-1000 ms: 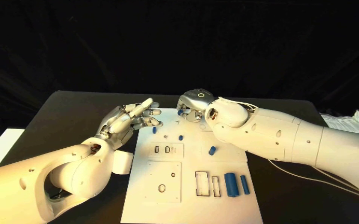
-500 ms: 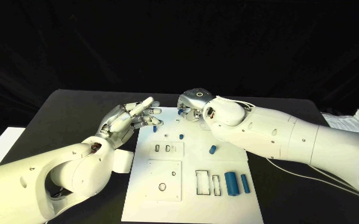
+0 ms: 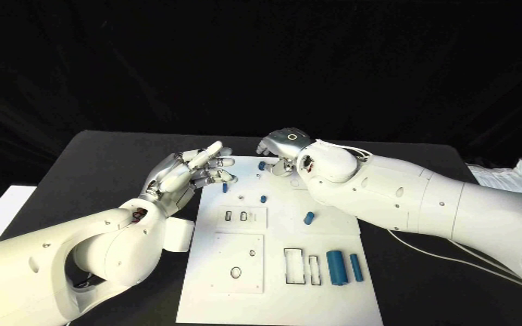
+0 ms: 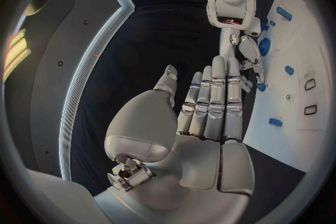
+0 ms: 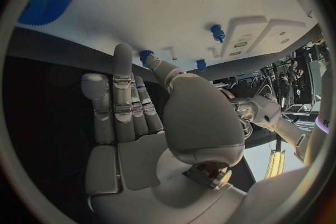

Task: Assemble the parts on the task board

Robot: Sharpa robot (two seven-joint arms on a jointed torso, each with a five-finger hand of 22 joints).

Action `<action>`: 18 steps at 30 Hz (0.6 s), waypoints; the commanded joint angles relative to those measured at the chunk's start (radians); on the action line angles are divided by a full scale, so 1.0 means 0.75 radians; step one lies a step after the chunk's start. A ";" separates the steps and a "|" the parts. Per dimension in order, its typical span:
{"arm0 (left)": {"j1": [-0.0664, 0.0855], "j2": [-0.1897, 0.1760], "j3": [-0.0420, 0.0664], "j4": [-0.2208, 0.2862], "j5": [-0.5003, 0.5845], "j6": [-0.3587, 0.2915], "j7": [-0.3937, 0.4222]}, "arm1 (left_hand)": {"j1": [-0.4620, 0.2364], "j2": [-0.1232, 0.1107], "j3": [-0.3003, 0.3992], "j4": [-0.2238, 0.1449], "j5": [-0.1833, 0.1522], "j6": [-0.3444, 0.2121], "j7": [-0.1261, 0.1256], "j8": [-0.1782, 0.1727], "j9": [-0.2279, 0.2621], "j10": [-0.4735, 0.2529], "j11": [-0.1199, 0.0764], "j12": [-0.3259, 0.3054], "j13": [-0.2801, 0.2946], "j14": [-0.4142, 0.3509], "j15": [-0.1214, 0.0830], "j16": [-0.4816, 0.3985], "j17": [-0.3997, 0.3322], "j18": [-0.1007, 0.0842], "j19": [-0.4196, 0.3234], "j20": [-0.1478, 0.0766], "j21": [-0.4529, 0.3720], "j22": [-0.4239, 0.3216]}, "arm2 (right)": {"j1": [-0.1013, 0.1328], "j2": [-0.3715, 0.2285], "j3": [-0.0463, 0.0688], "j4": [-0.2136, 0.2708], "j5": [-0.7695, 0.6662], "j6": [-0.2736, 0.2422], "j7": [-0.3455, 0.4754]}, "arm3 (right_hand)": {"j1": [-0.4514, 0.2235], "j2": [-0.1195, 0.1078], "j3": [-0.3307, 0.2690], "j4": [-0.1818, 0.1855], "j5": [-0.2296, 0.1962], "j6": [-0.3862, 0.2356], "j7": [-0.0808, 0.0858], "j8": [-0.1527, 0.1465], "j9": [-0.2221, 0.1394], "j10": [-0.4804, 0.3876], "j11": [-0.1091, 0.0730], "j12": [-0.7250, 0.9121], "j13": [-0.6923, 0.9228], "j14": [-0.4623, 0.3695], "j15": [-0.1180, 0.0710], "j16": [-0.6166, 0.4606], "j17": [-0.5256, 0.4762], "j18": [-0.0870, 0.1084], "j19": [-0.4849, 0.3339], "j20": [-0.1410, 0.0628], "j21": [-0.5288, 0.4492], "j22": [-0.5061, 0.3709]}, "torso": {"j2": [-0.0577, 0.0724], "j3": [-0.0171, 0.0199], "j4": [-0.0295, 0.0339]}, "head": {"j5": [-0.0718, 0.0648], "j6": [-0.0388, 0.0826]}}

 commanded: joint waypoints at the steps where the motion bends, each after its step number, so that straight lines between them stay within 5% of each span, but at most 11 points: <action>1: 0.002 0.000 0.001 0.002 0.007 0.028 0.006 | -0.001 0.011 -0.007 -0.001 0.007 0.000 0.008 -0.006 -0.002 -0.010 0.002 -0.005 -0.001 -0.008 0.000 0.002 0.002 0.003 -0.012 -0.001 0.007 0.002 | 0.000 -0.019 0.000 0.024 0.018 -0.071 0.011 | 0.012 -0.002 -0.009 0.002 -0.002 -0.005 0.003 0.001 0.001 -0.006 -0.001 0.003 0.001 -0.002 0.004 -0.004 -0.002 0.017 -0.004 0.001 -0.005 -0.003 | 0.000 0.0010 -0.0015 | 0.001 0.001; 9: 0.002 -0.007 0.001 0.001 0.013 0.027 0.007 | -0.001 0.012 -0.008 -0.001 0.007 -0.001 0.009 -0.007 -0.002 -0.011 0.002 -0.006 -0.001 -0.009 0.001 0.002 0.003 0.003 -0.013 -0.001 0.008 0.002 | 0.000 -0.168 0.003 0.169 0.118 -0.147 0.037 | 0.030 0.012 0.003 0.031 0.044 0.061 0.025 0.013 0.009 0.133 -0.019 0.045 0.008 0.030 -0.010 0.021 -0.001 -0.005 0.080 -0.010 0.059 0.117 | -0.005 0.0032 -0.0122 | 0.001 0.007; 14: 0.002 -0.013 0.001 0.004 0.015 0.037 0.004 | -0.001 0.012 -0.008 -0.001 0.007 -0.001 0.009 -0.007 -0.002 -0.011 0.002 -0.006 -0.001 -0.009 0.001 0.002 0.003 0.003 -0.013 -0.001 0.008 0.002 | 0.000 -0.309 0.008 0.261 0.303 -0.159 0.010 | 0.009 -0.030 -0.009 0.056 0.040 0.043 0.040 0.000 0.002 0.314 -0.037 0.115 0.043 0.073 -0.023 0.079 0.023 -0.038 0.192 -0.022 0.154 0.300 | -0.009 0.0039 -0.0256 | 0.002 0.015; 18: 0.002 -0.014 0.001 0.003 0.015 0.044 0.001 | -0.001 0.012 -0.008 -0.001 0.007 -0.001 0.009 -0.007 -0.002 -0.011 0.002 -0.006 -0.001 -0.009 0.001 0.002 0.003 0.003 -0.013 -0.001 0.008 0.002 | 0.000 -0.368 0.009 0.278 0.418 -0.133 -0.011 | -0.003 -0.065 -0.069 0.084 0.057 0.027 0.017 0.009 0.005 0.424 -0.065 0.188 0.107 0.093 -0.045 0.151 0.061 -0.054 0.250 -0.039 0.208 0.399 | -0.010 0.0035 -0.0305 | 0.002 0.015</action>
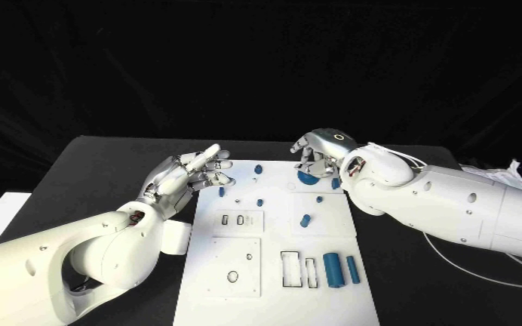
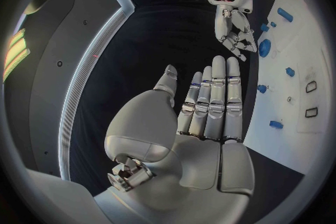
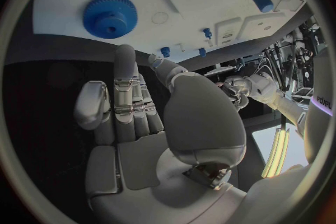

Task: Assemble the parts on the task board

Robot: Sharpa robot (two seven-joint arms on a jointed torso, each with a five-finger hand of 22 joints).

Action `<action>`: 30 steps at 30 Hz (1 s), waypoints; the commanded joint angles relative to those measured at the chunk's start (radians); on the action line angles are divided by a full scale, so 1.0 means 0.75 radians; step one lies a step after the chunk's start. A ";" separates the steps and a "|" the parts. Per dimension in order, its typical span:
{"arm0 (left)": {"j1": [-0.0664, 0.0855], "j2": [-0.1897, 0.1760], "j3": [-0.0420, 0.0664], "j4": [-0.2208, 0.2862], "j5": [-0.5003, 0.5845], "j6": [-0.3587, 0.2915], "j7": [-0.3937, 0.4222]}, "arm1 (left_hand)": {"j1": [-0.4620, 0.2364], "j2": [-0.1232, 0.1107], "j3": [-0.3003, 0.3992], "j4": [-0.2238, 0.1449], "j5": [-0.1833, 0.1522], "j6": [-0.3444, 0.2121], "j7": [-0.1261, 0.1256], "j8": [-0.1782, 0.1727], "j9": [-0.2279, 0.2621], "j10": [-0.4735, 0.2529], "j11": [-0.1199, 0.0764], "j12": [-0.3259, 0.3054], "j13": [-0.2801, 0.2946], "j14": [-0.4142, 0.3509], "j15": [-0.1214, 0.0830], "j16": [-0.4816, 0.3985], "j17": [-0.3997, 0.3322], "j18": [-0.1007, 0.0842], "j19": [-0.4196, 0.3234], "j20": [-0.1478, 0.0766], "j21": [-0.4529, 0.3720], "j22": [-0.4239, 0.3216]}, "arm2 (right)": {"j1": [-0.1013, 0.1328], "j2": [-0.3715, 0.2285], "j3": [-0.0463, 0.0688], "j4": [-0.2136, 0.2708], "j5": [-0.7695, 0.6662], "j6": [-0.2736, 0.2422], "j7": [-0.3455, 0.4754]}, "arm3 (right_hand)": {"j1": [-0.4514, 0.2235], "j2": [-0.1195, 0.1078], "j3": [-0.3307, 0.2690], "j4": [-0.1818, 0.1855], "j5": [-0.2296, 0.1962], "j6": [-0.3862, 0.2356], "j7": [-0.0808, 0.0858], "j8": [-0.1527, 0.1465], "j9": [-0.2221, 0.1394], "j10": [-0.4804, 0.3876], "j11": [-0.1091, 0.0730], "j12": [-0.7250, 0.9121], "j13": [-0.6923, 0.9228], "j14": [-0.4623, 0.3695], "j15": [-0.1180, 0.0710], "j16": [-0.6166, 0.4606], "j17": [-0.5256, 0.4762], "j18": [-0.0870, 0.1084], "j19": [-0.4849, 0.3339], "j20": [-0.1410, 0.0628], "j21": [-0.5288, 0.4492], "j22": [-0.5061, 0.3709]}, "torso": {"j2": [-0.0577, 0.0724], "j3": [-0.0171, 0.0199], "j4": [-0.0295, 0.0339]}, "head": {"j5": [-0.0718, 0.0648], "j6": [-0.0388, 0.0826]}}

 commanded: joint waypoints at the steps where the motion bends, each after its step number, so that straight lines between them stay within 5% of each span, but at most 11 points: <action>1: 0.002 0.001 0.001 0.002 0.006 0.042 0.002 | -0.001 0.012 -0.008 -0.001 0.007 -0.001 0.009 -0.007 -0.001 -0.011 0.002 -0.003 -0.002 -0.009 0.001 0.001 0.001 0.003 -0.013 -0.001 0.008 0.002 | 0.000 -0.033 0.001 0.013 0.229 0.001 -0.034 | 0.010 -0.018 -0.064 0.026 0.027 -0.005 -0.017 0.009 0.005 0.052 -0.024 0.069 0.077 0.048 -0.029 0.124 0.103 -0.030 0.033 -0.020 0.035 0.060 | -0.003 0.0002 -0.0089 | 0.000 0.001; 5: 0.002 0.002 0.001 -0.001 0.007 0.052 -0.003 | 0.000 0.013 -0.008 -0.001 0.007 -0.002 0.009 -0.008 -0.001 -0.012 0.003 -0.004 -0.002 -0.010 0.001 0.002 0.002 0.003 -0.013 -0.001 0.008 0.002 | 0.000 -0.063 0.002 0.005 0.325 0.052 -0.055 | 0.044 -0.029 -0.170 0.053 0.048 -0.025 -0.026 0.011 0.005 0.093 -0.040 0.264 0.282 0.079 -0.036 0.609 0.683 -0.050 0.089 -0.031 0.086 0.165 | -0.002 -0.0003 -0.0062 | 0.001 0.004; 7: 0.002 0.001 0.001 -0.003 0.007 0.055 -0.004 | 0.000 0.013 -0.008 -0.001 0.007 -0.002 0.009 -0.008 -0.001 -0.012 0.003 -0.004 -0.002 -0.010 0.001 0.002 0.002 0.003 -0.013 -0.001 0.008 0.002 | 0.000 -0.068 0.002 0.003 0.339 0.071 -0.059 | 0.064 -0.015 -0.214 0.068 0.060 -0.028 -0.028 0.018 0.007 0.063 -0.041 0.514 0.547 0.076 -0.035 0.762 0.871 -0.057 0.108 -0.031 0.105 0.204 | -0.001 -0.0017 -0.0066 | 0.000 0.003; 9: 0.002 0.001 0.001 -0.005 0.007 0.058 -0.006 | 0.000 0.013 -0.008 -0.001 0.007 -0.002 0.009 -0.008 -0.001 -0.012 0.003 -0.004 -0.002 -0.010 0.001 0.002 0.002 0.003 -0.013 -0.001 0.008 0.002 | 0.000 -0.068 0.002 -0.001 0.344 0.100 -0.067 | 0.093 0.030 -0.267 0.101 0.077 -0.032 -0.022 0.029 0.007 0.000 -0.036 0.983 1.048 0.066 -0.025 0.918 1.065 -0.065 0.129 -0.023 0.128 0.249 | -0.001 -0.0025 -0.0064 | -0.001 0.003; 10: 0.002 0.001 0.001 -0.006 0.007 0.059 -0.007 | 0.000 0.013 -0.008 -0.001 0.007 -0.002 0.009 -0.008 -0.001 -0.012 0.003 -0.004 -0.002 -0.010 0.001 0.002 0.002 0.003 -0.013 -0.001 0.008 0.002 | 0.000 -0.067 0.002 -0.004 0.342 0.113 -0.071 | 0.086 0.020 -0.283 0.106 0.069 -0.033 -0.018 0.031 0.007 0.047 -0.030 1.090 1.152 0.070 -0.022 0.950 1.116 -0.068 0.139 -0.021 0.136 0.268 | -0.001 -0.0018 -0.0063 | -0.001 0.001; 15: 0.002 0.000 0.001 -0.008 0.007 0.063 -0.011 | 0.000 0.013 -0.008 -0.001 0.007 -0.002 0.009 -0.008 -0.001 -0.012 0.003 -0.004 -0.002 -0.010 0.001 0.002 0.002 0.003 -0.013 -0.001 0.008 0.002 | 0.000 -0.048 0.002 -0.031 0.336 0.165 -0.093 | 0.094 0.038 -0.319 0.132 0.069 -0.041 -0.009 0.041 0.005 0.109 -0.019 1.347 1.423 0.081 -0.010 1.034 1.241 -0.078 0.171 -0.006 0.160 0.327 | 0.000 -0.0024 -0.0070 | -0.001 -0.002; 30: 0.002 -0.003 0.001 -0.015 0.007 0.065 -0.019 | 0.002 0.013 -0.009 -0.002 0.007 -0.002 0.009 -0.009 -0.002 -0.012 0.003 -0.005 -0.002 -0.010 0.001 0.002 0.002 0.003 -0.014 0.000 0.008 0.003 | -0.003 -0.028 0.002 -0.048 0.339 0.224 -0.114 | 0.092 0.049 -0.342 0.146 0.069 -0.034 -0.007 0.053 0.007 0.138 -0.015 1.436 1.521 0.088 -0.005 1.073 1.303 -0.083 0.186 0.000 0.172 0.356 | 0.000 -0.0007 -0.0095 | 0.005 -0.007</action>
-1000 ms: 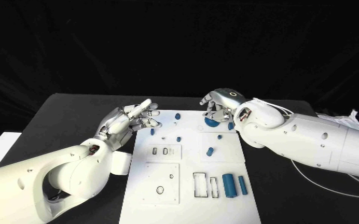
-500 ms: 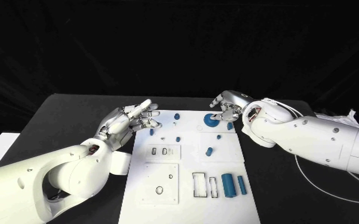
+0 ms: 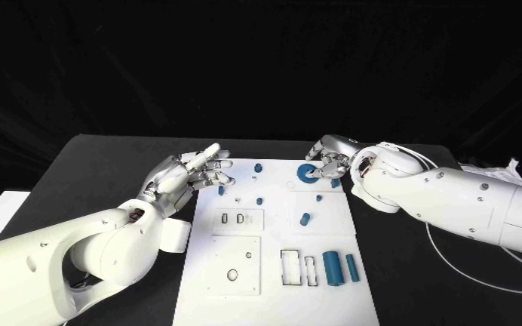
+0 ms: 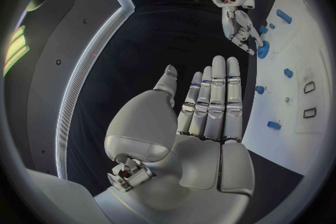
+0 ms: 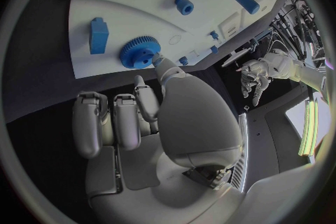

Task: Assemble the parts on the task board

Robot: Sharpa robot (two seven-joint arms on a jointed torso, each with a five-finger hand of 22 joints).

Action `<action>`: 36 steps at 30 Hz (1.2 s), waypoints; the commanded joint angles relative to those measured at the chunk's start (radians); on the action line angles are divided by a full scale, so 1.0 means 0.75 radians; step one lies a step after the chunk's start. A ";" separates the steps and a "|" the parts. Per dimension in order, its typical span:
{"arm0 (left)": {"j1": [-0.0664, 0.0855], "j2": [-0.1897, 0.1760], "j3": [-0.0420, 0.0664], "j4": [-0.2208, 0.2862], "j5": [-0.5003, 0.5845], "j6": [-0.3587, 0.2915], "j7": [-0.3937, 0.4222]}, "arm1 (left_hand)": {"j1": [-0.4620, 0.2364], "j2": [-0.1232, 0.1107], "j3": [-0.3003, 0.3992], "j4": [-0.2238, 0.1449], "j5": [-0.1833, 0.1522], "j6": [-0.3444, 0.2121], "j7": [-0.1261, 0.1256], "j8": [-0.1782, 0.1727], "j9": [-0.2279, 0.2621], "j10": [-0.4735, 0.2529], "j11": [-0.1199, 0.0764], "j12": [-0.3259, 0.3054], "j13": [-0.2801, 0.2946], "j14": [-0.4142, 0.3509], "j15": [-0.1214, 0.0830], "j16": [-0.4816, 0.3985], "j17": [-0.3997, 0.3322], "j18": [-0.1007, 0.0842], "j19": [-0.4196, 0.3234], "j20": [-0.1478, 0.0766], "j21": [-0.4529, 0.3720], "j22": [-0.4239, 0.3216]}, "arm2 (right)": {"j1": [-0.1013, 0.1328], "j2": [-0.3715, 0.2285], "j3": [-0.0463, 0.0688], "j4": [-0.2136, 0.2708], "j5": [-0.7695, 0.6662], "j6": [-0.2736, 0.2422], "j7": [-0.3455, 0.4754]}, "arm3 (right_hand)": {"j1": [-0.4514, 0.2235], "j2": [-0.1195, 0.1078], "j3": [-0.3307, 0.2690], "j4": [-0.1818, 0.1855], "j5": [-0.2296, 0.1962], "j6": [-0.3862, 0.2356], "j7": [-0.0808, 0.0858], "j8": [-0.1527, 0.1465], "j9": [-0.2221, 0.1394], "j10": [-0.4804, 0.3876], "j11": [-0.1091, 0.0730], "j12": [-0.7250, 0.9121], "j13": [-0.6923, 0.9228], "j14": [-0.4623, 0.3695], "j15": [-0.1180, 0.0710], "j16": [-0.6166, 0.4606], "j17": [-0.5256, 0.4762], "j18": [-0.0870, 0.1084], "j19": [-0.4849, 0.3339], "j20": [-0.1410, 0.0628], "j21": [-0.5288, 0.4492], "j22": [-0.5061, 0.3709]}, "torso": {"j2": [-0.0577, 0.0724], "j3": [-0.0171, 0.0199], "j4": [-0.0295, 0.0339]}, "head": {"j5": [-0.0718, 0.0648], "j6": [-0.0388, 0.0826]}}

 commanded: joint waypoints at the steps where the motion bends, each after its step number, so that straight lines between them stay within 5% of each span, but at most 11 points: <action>1: 0.001 0.001 0.001 0.000 0.002 0.030 0.002 | 0.002 0.013 -0.009 -0.002 0.007 -0.002 0.009 -0.009 -0.002 -0.007 -0.002 -0.005 -0.002 -0.010 0.001 0.002 0.001 0.003 -0.009 0.004 0.008 0.002 | -0.001 0.002 0.001 -0.001 0.001 0.052 -0.018 | -0.002 0.014 -0.008 0.003 -0.003 0.010 0.003 0.007 0.002 0.010 -0.003 0.011 0.004 0.091 0.010 0.009 0.075 -0.027 0.010 -0.004 0.006 0.049 | 0.000 0.0013 -0.0015 | 0.000 0.000; 36: 0.001 0.003 0.001 -0.010 0.002 0.026 -0.005 | 0.005 0.016 -0.008 -0.004 0.007 -0.002 0.010 -0.010 -0.002 -0.008 -0.001 -0.007 -0.003 -0.011 0.002 0.002 0.003 0.004 -0.010 0.005 0.009 0.002 | -0.021 0.029 0.000 -0.020 -0.096 0.066 -0.021 | 0.034 0.055 0.003 -0.015 -0.001 0.091 -0.012 0.051 0.012 0.030 -0.016 0.054 0.060 0.092 0.002 0.025 0.101 -0.033 0.030 -0.008 0.019 0.084 | 0.001 -0.0002 0.0000 | -0.006 -0.008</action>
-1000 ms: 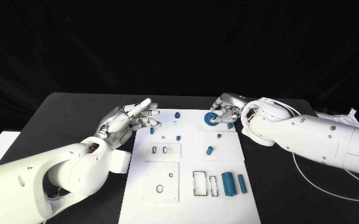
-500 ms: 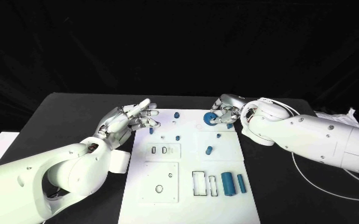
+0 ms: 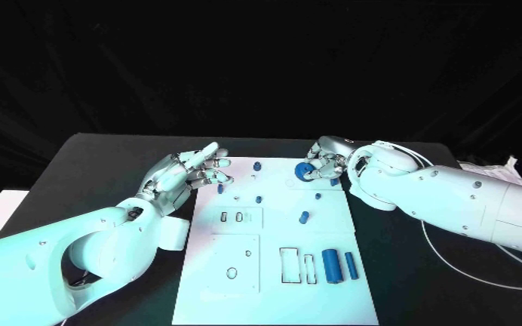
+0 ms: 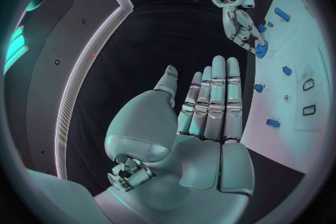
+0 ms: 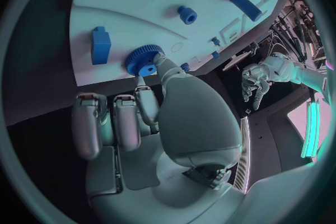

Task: Assemble the parts on the task board

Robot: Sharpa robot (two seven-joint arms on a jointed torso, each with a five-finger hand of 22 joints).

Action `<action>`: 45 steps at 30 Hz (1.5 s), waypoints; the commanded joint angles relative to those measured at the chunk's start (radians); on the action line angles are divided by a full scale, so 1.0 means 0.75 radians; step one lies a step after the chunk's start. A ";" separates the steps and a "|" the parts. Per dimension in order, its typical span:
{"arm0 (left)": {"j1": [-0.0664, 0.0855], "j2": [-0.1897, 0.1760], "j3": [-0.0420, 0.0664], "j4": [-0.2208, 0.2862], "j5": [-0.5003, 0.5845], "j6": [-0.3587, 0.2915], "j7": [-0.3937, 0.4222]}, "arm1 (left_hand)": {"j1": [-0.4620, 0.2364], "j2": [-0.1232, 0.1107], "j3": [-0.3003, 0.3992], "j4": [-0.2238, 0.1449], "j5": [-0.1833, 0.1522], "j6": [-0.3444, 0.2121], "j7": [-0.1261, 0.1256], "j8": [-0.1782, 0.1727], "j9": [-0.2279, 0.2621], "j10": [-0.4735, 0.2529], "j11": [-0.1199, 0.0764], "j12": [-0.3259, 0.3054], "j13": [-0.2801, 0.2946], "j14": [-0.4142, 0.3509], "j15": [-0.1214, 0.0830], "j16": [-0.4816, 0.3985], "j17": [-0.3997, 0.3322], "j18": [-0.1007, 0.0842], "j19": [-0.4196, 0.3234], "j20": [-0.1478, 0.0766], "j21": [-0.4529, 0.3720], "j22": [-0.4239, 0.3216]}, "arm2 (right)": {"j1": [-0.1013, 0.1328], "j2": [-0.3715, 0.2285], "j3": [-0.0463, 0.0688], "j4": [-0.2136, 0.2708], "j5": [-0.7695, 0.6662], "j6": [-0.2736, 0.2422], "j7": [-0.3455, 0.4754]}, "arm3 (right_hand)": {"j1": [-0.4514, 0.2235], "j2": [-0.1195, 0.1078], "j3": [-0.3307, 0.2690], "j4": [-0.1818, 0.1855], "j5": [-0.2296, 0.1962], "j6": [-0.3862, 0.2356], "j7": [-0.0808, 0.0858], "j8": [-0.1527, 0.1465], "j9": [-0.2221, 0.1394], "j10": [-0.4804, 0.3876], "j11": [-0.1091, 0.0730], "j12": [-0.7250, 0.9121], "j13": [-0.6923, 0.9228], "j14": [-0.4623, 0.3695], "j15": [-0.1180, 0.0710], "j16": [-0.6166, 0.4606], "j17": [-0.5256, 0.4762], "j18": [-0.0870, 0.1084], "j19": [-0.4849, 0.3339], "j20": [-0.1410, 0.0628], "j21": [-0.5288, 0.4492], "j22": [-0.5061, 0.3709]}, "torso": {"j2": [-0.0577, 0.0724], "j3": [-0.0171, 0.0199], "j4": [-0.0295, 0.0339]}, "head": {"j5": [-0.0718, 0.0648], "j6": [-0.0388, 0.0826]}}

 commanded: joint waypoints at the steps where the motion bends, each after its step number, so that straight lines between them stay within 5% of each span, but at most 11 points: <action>1: 0.001 0.001 0.001 0.002 0.001 0.026 0.008 | -0.001 0.011 -0.008 -0.004 0.007 -0.002 0.010 -0.005 -0.001 -0.008 -0.001 -0.007 -0.002 -0.011 0.002 0.002 0.001 0.004 -0.005 0.000 0.009 0.001 | -0.011 0.005 -0.005 0.010 -0.086 0.000 -0.016 | 0.013 0.013 0.008 -0.012 -0.001 0.037 -0.008 0.020 0.010 0.023 -0.008 0.020 0.019 0.092 0.000 0.008 0.103 -0.014 0.016 -0.003 0.009 0.090 | 0.000 -0.0001 -0.0007 | 0.000 0.001; 12: 0.001 0.001 0.001 0.001 0.001 0.027 0.006 | -0.001 0.012 -0.008 -0.003 0.007 -0.002 0.010 -0.006 -0.001 -0.008 -0.001 -0.007 -0.002 -0.012 0.002 0.002 0.002 0.004 -0.006 0.000 0.009 0.001 | -0.015 0.012 -0.005 0.039 -0.270 -0.153 -0.076 | 0.071 0.056 0.087 -0.060 -0.045 0.128 -0.041 0.056 0.027 0.052 -0.038 0.051 0.057 0.095 -0.025 0.014 0.116 -0.023 0.044 -0.025 0.025 0.133 | 0.000 0.0007 0.0010 | 0.000 0.001; 28: 0.001 0.006 0.001 -0.003 0.002 0.028 0.002 | 0.001 0.014 -0.008 -0.004 0.007 -0.002 0.010 -0.006 -0.001 -0.008 -0.001 -0.008 -0.002 -0.012 0.002 0.002 0.002 0.004 -0.006 0.001 0.010 0.002 | -0.008 0.037 0.006 0.192 -0.234 -0.174 -0.074 | -0.001 0.039 0.098 -0.036 -0.031 0.128 -0.041 0.038 0.024 0.054 -0.038 0.042 0.057 0.093 -0.028 0.008 0.106 -0.024 0.047 -0.031 0.026 0.137 | 0.000 -0.0009 0.0021 | 0.003 0.005; 45: 0.001 0.014 0.001 -0.002 0.002 0.029 -0.003 | 0.001 0.014 -0.008 -0.004 0.007 -0.002 0.010 -0.006 -0.001 -0.008 -0.001 -0.008 -0.002 -0.012 0.002 0.002 0.002 0.004 -0.006 0.001 0.010 0.002 | -0.005 0.231 0.008 0.116 -0.273 -0.163 -0.102 | -0.018 0.038 0.101 -0.028 -0.029 0.124 -0.039 0.030 0.022 0.052 -0.036 0.036 0.054 0.092 -0.027 0.005 0.102 -0.024 0.046 -0.031 0.026 0.136 | 0.004 -0.0041 0.0140 | -0.004 -0.003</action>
